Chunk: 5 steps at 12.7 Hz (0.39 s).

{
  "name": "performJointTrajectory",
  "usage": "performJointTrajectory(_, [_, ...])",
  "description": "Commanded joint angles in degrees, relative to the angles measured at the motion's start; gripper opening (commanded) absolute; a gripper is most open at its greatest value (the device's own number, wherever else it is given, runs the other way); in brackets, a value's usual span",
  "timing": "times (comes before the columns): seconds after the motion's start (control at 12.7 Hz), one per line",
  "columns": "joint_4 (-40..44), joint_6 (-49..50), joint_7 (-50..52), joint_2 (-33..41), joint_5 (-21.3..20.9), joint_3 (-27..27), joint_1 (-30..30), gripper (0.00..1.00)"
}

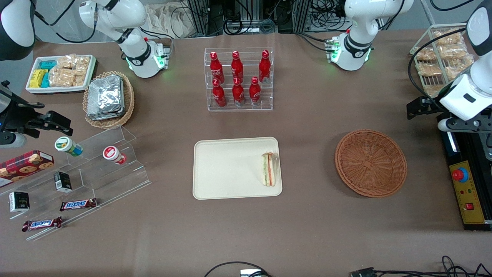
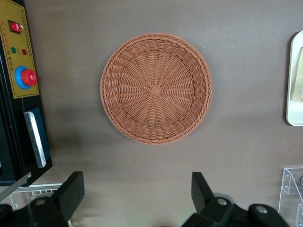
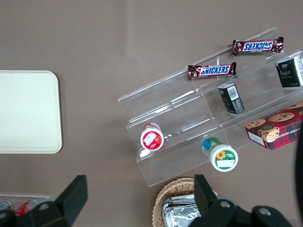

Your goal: Place sandwich from basket to tray

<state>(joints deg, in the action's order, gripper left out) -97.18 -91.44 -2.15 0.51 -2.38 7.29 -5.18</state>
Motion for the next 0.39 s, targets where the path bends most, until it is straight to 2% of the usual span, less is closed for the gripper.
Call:
performJointTrajectory(0.0, [-0.4,0.2,0.0,0.5,0.2,0.3,-0.7,1.00])
performJointTrajectory(0.31, [-0.4,0.1,-0.2,0.5,0.4,0.3,-1.7,1.00])
